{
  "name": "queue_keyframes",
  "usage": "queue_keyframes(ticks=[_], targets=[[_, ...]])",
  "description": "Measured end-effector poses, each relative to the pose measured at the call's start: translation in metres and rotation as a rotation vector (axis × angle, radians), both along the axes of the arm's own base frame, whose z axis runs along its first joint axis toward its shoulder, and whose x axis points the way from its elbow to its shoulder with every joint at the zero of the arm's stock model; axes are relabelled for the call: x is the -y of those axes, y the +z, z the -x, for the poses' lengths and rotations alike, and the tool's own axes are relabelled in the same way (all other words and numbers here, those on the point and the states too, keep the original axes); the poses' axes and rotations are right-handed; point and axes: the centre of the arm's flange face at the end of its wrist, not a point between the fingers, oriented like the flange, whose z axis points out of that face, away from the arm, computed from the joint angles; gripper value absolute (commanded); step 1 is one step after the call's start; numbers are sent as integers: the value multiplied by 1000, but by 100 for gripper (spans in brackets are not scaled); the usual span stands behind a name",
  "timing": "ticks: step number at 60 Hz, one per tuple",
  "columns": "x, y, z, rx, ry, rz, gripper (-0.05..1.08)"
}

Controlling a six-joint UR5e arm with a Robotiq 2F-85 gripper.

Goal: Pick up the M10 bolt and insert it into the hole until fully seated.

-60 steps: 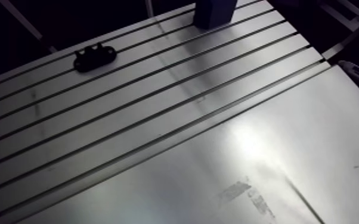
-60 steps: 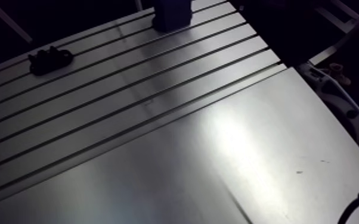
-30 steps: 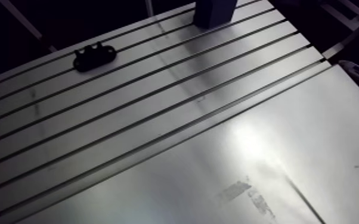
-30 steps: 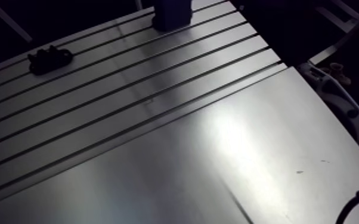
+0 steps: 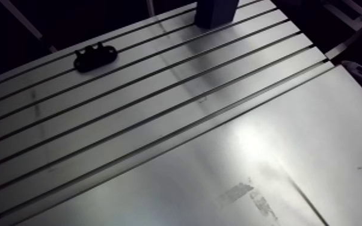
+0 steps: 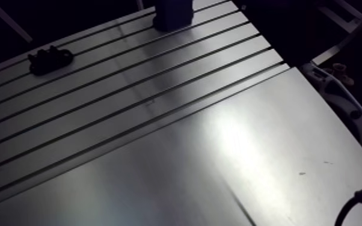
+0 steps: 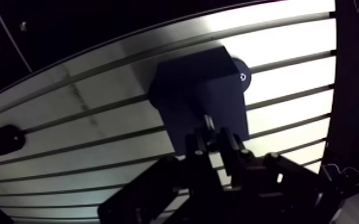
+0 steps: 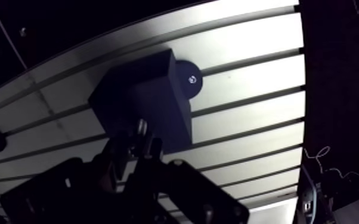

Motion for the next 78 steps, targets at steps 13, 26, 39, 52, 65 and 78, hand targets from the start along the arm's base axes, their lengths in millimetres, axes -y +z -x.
queue_keyframes(ticks=[13, 26, 39, 52, 65, 78], targets=[[1, 1, 0, -9, 1, -9, 0], [1, 8, 5, -58, 7, -28, 0], [3, 11, 6, -74, 11, -33, 0], [16, 24, 2, -73, 21, -24, 0], [35, 62, -14, -61, 35, -11, 0], [50, 99, -32, -73, 54, -12, 0]])
